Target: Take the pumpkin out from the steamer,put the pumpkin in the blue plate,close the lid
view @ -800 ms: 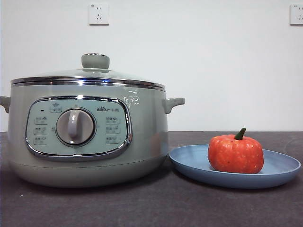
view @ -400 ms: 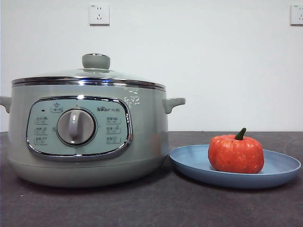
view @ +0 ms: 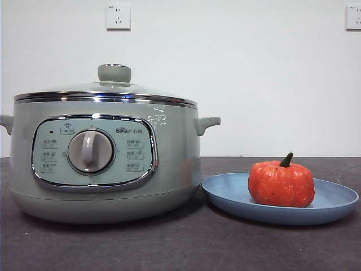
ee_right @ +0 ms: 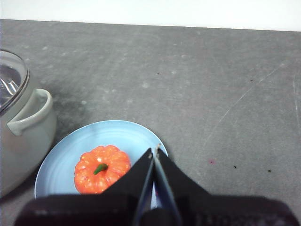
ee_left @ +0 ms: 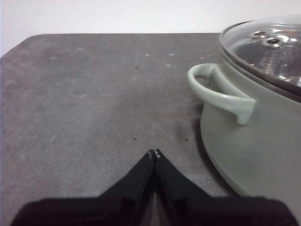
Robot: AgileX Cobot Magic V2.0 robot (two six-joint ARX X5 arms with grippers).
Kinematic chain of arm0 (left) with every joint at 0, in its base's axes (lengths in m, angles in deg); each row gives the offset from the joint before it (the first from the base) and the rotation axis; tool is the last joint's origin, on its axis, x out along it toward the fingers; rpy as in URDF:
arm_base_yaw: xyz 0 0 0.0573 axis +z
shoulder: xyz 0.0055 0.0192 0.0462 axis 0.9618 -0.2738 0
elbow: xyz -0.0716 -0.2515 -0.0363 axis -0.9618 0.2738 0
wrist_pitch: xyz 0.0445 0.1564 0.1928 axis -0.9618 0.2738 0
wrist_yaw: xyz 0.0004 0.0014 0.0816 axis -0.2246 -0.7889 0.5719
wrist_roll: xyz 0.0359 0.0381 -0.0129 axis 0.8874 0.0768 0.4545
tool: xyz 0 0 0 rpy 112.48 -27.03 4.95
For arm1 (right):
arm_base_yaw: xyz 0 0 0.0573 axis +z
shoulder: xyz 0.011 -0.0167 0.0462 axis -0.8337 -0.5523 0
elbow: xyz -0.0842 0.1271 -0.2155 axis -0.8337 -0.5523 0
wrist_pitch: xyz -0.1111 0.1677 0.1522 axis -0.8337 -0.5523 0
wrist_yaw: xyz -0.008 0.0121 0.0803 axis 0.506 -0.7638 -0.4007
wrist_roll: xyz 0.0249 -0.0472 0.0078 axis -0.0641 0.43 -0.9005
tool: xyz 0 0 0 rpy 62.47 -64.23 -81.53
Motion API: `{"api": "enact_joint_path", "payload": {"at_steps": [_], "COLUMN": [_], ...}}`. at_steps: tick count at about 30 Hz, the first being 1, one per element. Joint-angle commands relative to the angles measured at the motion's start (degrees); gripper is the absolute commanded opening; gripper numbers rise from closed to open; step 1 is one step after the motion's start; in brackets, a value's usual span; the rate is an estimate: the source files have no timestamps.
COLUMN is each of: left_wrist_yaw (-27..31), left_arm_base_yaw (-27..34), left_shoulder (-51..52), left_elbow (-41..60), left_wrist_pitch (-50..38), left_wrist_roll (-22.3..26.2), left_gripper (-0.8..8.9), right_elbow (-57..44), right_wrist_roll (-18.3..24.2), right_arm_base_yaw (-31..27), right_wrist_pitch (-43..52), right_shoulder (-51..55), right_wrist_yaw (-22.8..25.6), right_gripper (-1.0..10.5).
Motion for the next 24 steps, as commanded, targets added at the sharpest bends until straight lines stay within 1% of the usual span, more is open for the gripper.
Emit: {"api": "enact_joint_path", "payload": {"at_steps": [1, 7, 13, 24], "left_wrist_yaw": [-0.07, -0.09, -1.55, -1.33], "left_arm_base_yaw": [0.26, 0.26, 0.24, 0.24], "left_shoulder": [0.28, 0.35, 0.35, 0.26], "left_elbow": [0.7, 1.05, 1.11, 1.11], "left_wrist_pitch": [-0.72, 0.0, -0.2, -0.24], "left_wrist_roll": [-1.51, -1.51, -1.6, -1.57], "left_gripper": [-0.03, -0.03, -0.03, -0.03], "right_elbow": [-0.35, -0.35, -0.35, -0.35], "right_wrist_roll": [-0.52, -0.52, -0.52, -0.52], "right_arm_base_yaw": [0.09, 0.09, 0.09, 0.09], "right_wrist_pitch": [0.22, 0.22, 0.22, 0.22], "right_shoulder": [0.04, 0.04, 0.04, 0.04], "right_wrist_yaw": [0.13, 0.13, 0.15, 0.13], "right_gripper": [0.0, 0.0, 0.0, 0.0]}}
